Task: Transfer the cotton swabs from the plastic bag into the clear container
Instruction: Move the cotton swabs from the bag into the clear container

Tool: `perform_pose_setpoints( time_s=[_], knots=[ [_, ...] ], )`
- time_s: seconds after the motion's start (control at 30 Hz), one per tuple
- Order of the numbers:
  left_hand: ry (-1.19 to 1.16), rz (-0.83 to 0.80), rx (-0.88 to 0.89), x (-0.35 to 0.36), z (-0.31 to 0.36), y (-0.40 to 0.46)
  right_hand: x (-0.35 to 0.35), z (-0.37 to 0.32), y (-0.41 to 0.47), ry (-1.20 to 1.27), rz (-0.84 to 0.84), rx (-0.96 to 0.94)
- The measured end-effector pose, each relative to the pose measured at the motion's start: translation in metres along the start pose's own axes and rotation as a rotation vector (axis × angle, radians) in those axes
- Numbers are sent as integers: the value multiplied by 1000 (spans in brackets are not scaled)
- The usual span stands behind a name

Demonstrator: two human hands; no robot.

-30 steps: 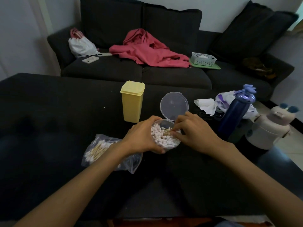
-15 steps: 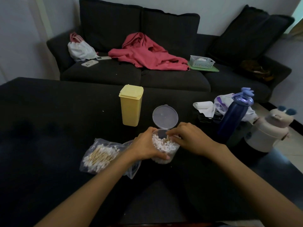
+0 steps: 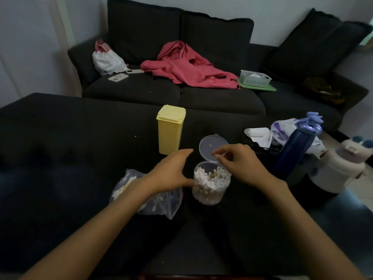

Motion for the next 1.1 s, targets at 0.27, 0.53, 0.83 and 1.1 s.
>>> perform_pose_setpoints(
  time_s=[0.27,0.53,0.83,1.1],
  knots=[
    [6,179,-35,-27,-84,-31,56,-67,22,176,-80,2],
    [16,185,-215,-21,-120,-37,84,-52,3,398,-36,308],
    [32,117,-498,-11,-163,-35,111,-64,2,378,-141,217],
    [-627,381,-331,-40,-167,-32,107,-54,2,606,6,326]
  ],
)
Point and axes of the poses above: each hand's wrist, its own y-axis towards the middle knuckle, its own x-axis out of the palm, z = x × y, the point moved 9 cm from there along y, towards the middle knuckle, and after that the axes turned 14 degrees about -x, right-handed, at the moved point
